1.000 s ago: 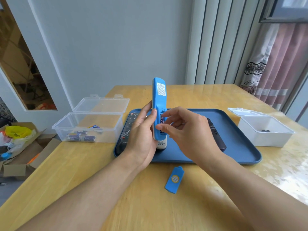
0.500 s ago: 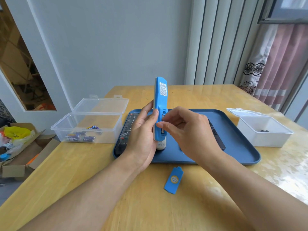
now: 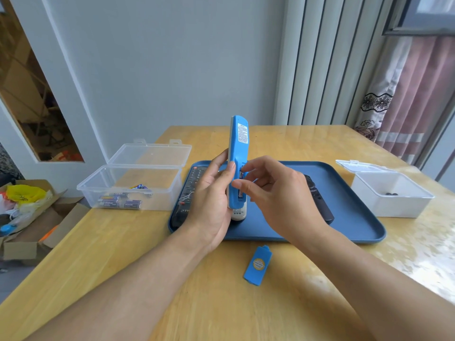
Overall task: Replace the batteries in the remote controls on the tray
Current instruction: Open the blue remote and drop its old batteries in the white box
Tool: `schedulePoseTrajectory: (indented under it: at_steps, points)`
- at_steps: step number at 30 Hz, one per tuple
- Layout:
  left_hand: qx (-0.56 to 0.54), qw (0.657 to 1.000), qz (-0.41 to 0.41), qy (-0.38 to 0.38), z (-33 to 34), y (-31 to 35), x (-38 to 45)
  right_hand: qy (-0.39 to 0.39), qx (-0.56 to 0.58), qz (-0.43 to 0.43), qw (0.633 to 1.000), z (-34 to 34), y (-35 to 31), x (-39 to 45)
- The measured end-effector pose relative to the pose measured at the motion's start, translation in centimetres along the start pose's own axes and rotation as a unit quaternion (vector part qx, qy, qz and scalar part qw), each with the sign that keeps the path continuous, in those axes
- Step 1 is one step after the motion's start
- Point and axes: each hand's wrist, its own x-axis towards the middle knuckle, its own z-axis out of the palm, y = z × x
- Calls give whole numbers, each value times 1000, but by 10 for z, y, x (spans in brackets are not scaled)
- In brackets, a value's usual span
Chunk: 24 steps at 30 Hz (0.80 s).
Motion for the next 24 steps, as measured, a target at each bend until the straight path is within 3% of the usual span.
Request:
schedulePoseTrajectory:
  at_steps: [15, 24]
  points:
    - [46, 999, 13, -6, 1, -3, -1, -22, 23, 53, 998, -6, 1, 3]
    - [69, 997, 24, 30, 4, -3, -2, -69, 211, 212, 952, -5, 3, 4]
